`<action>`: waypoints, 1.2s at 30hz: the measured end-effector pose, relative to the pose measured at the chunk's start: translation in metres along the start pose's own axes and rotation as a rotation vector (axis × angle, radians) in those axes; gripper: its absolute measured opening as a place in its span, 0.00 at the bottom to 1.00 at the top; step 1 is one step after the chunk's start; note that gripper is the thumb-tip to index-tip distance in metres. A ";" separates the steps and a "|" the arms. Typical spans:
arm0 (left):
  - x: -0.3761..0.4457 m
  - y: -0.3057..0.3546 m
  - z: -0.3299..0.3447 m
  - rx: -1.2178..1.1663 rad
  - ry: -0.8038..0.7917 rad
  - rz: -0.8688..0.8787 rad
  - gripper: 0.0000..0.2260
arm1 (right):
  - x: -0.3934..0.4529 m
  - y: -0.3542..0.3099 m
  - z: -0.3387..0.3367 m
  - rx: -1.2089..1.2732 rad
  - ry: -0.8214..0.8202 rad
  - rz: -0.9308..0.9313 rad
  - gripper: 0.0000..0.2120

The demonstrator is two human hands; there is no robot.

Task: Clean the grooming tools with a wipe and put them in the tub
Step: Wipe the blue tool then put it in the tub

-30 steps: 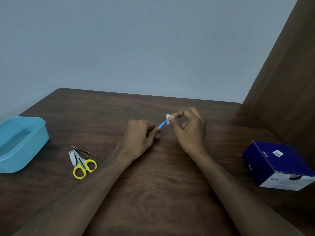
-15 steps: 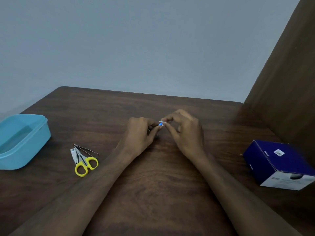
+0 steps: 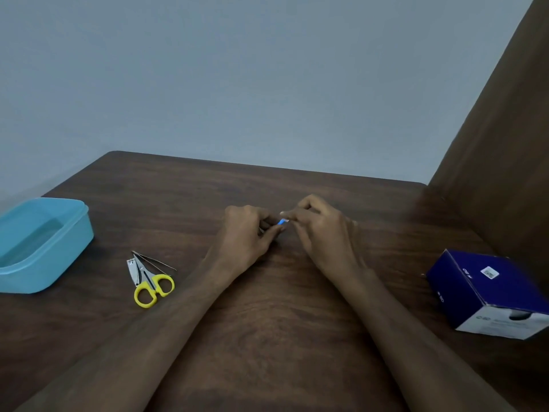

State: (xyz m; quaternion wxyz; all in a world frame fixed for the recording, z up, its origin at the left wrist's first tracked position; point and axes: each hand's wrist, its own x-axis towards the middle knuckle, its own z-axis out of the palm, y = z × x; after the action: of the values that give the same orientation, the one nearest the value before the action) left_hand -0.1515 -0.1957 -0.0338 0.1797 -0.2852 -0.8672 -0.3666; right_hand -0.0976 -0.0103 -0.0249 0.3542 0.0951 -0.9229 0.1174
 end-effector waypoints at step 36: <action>-0.004 0.009 -0.002 -0.151 0.100 -0.073 0.10 | -0.003 -0.004 0.005 0.853 0.246 0.846 0.08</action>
State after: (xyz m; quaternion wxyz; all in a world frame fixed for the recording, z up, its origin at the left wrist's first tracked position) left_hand -0.1423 -0.1936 -0.0293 0.1875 -0.2476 -0.8367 -0.4510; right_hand -0.0976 -0.0148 -0.0296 0.3115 -0.1605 -0.7048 0.6168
